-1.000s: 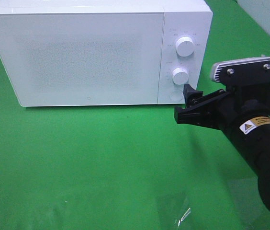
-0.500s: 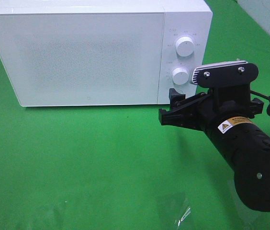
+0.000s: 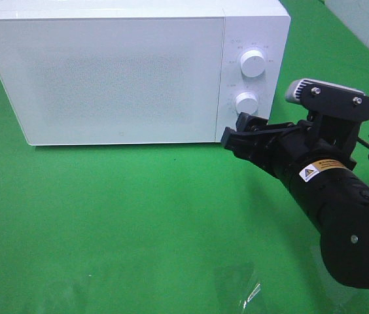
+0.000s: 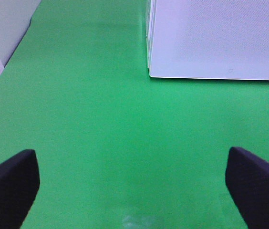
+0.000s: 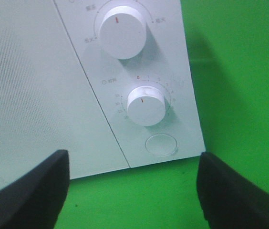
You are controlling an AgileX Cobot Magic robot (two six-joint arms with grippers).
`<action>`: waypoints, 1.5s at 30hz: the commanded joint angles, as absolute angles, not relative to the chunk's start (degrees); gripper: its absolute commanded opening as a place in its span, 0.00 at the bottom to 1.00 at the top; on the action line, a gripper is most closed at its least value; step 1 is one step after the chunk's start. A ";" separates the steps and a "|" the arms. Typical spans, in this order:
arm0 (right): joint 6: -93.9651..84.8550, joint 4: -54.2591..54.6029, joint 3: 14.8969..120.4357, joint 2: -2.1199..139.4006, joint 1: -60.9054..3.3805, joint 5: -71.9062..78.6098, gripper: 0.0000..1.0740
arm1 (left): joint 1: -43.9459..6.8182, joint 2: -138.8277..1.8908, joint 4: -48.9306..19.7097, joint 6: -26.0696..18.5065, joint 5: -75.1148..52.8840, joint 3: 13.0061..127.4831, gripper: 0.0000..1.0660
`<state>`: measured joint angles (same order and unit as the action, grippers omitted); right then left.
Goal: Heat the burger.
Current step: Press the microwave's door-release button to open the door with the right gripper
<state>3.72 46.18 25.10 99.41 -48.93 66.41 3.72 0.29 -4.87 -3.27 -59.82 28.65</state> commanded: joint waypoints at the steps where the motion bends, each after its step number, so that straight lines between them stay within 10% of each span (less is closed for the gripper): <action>1: 13.29 46.01 25.67 99.41 -48.87 66.86 0.60 | 3.78 1.43 -5.27 -3.04 -59.36 28.48 0.92; 19: 64.86 45.95 25.67 99.41 -48.87 62.91 0.02 | 3.78 1.43 -5.27 -3.04 -59.36 28.48 0.92; 45: 78.90 33.92 30.42 105.71 -38.04 55.00 0.00 | 3.78 1.43 -5.33 -2.98 -59.36 28.48 0.92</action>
<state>76.60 37.41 28.65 104.22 -39.42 55.12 3.72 0.29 -4.87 -3.27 -59.82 28.65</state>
